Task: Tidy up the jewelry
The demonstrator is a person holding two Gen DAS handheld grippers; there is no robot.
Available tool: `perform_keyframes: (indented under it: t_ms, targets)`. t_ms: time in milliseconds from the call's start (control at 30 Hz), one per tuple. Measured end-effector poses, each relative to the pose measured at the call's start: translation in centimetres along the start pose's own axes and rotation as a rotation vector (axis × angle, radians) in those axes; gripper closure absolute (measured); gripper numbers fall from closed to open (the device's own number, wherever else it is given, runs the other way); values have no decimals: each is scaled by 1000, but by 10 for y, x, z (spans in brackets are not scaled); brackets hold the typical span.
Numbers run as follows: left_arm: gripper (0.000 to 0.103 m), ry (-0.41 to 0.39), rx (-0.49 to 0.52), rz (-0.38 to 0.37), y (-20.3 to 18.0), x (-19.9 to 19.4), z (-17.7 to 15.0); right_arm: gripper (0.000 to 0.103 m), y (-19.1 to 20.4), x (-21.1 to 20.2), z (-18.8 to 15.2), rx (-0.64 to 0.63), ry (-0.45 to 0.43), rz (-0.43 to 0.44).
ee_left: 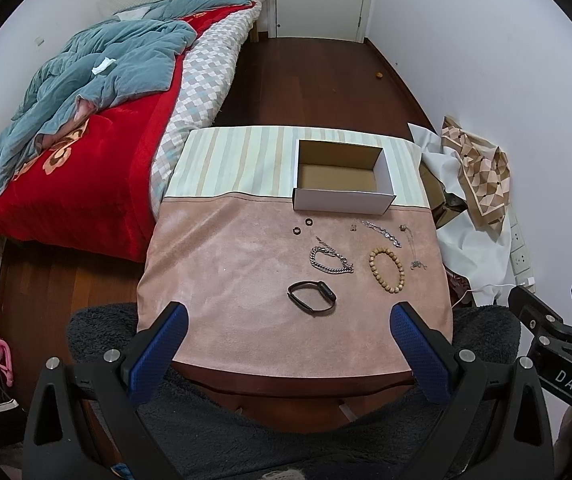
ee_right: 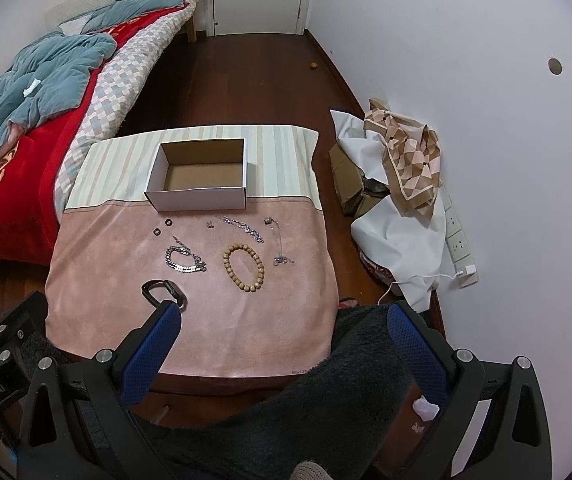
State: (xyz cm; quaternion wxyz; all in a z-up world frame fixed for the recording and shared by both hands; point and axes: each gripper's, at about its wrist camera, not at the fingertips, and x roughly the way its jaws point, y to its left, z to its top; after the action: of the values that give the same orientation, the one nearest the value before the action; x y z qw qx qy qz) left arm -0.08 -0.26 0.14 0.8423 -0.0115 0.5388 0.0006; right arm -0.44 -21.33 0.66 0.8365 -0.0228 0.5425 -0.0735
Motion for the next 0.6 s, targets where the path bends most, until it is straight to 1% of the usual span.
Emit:
perform_keyframes:
  t_ms: [600]
  targets:
    - [0, -1, -5, -5, 1, 0, 0, 0, 1, -1, -1, -1, -2, 0]
